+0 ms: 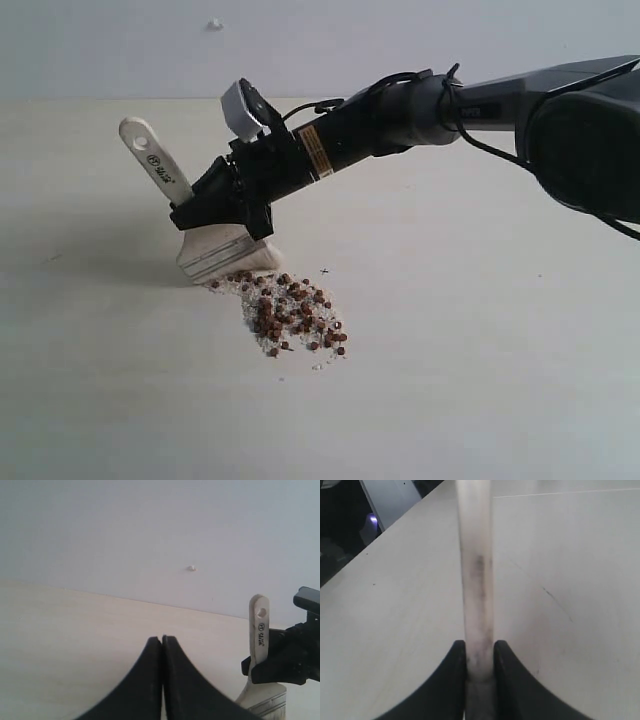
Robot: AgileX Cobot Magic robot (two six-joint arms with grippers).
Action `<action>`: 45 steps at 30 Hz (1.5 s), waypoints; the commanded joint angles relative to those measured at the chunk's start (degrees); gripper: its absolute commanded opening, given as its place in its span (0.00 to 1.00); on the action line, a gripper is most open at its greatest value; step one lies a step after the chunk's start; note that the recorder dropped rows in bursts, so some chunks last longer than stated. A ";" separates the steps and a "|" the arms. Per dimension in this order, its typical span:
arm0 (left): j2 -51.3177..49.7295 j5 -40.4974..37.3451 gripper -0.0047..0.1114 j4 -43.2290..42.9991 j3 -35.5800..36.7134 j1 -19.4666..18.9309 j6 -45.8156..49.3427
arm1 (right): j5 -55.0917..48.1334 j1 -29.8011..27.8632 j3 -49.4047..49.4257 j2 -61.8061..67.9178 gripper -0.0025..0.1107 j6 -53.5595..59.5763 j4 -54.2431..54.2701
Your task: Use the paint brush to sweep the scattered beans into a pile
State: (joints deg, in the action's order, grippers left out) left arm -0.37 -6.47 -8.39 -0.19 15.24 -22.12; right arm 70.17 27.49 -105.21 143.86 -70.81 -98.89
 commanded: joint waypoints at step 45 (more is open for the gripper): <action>0.37 0.15 0.04 -0.28 0.19 0.32 -0.40 | -8.47 -0.21 0.28 -24.82 0.02 -44.91 -1.06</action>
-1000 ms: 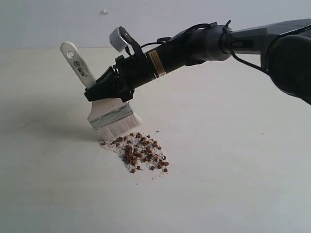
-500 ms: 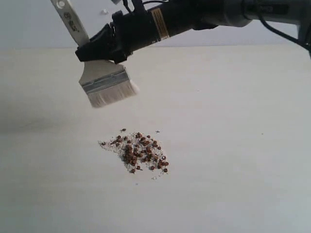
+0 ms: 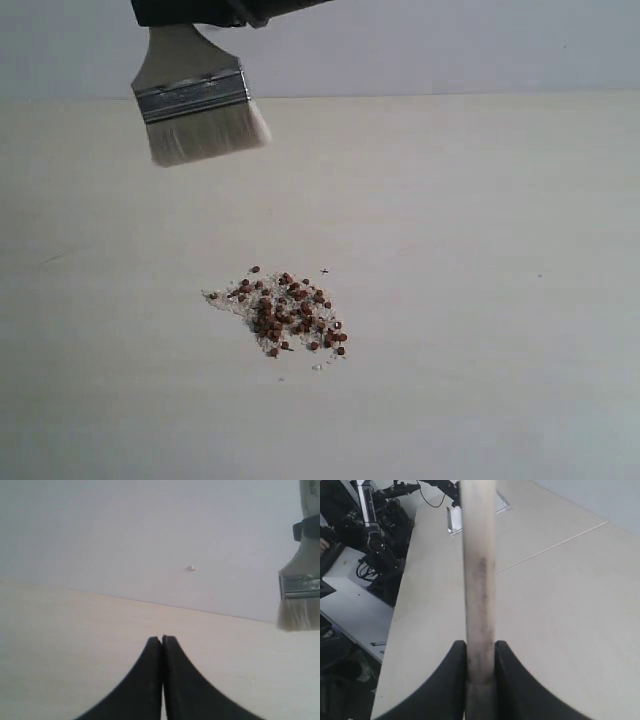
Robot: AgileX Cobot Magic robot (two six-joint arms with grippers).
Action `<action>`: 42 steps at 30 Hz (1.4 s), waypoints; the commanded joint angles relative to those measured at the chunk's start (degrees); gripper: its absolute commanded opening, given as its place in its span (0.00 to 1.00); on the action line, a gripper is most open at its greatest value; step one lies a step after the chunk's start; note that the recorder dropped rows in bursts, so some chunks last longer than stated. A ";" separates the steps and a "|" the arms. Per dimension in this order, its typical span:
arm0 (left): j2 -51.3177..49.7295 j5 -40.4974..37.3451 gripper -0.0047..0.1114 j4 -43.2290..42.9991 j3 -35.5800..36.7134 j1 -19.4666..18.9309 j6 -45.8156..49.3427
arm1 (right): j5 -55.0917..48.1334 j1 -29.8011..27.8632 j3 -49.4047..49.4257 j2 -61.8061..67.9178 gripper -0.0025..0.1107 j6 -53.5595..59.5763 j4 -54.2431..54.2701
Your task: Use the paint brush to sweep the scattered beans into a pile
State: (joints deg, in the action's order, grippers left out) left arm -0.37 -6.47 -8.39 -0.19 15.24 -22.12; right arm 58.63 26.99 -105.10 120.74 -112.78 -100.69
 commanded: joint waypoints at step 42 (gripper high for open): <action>0.37 0.15 0.04 -0.28 0.19 0.32 -0.40 | -112.69 41.28 12.13 9.27 0.02 -9.16 19.81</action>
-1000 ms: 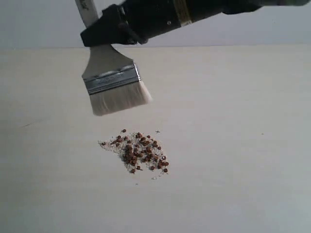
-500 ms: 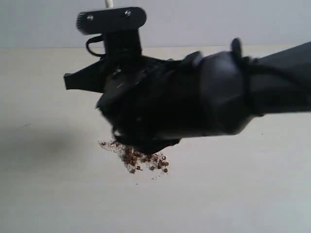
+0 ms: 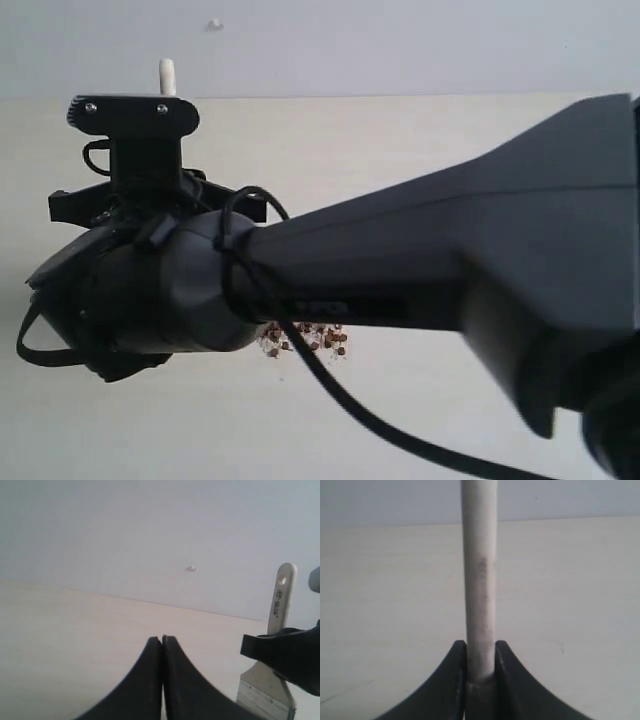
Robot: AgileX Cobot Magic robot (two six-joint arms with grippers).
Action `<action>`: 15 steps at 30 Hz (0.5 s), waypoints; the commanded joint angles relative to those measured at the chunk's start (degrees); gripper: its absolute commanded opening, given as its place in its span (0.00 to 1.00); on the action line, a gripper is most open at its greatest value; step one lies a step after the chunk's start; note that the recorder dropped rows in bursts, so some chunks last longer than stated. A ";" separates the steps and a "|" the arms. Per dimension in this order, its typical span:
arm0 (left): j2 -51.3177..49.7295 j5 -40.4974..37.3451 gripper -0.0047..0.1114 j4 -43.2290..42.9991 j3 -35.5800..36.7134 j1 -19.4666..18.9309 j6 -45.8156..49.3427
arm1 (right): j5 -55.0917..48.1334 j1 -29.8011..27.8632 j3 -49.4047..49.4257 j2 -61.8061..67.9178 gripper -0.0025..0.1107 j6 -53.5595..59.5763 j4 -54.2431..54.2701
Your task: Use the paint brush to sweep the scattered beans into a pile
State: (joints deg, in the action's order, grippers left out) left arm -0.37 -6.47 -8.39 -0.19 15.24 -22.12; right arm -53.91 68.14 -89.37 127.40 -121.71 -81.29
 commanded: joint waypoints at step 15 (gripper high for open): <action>0.37 0.15 0.04 -0.28 0.19 0.32 -0.40 | -5.16 0.13 -7.37 7.15 0.02 2.09 5.65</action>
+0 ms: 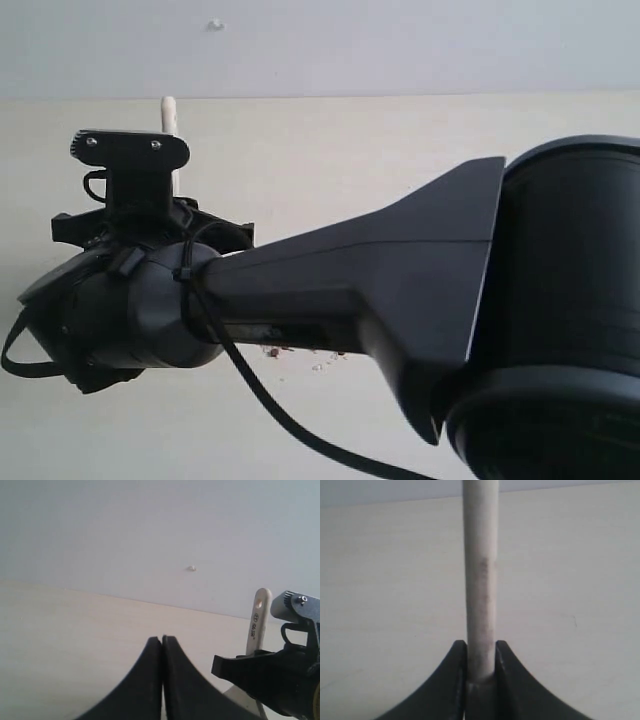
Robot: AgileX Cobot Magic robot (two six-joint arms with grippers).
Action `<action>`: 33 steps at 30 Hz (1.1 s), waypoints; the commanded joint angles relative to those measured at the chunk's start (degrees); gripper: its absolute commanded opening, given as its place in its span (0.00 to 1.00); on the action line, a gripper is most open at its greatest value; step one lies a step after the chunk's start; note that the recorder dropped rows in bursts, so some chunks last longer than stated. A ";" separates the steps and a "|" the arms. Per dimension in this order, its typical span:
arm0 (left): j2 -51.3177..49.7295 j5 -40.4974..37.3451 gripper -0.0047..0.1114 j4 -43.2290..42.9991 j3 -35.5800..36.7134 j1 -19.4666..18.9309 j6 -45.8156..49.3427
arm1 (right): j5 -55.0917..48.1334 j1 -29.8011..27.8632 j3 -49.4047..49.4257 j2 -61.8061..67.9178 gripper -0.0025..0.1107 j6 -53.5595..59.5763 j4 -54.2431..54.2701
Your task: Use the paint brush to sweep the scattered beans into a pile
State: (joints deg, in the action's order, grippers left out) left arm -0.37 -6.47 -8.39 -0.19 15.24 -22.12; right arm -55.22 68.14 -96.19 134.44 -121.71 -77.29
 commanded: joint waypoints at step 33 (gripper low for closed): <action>0.37 0.15 0.04 -0.28 0.19 0.32 -0.40 | -8.45 0.45 -0.76 -2.21 0.02 2.79 -5.08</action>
State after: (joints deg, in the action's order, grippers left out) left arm -0.37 -6.47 -8.39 -0.19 15.24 -22.12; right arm -63.85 69.80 -96.55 132.14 -117.97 -80.41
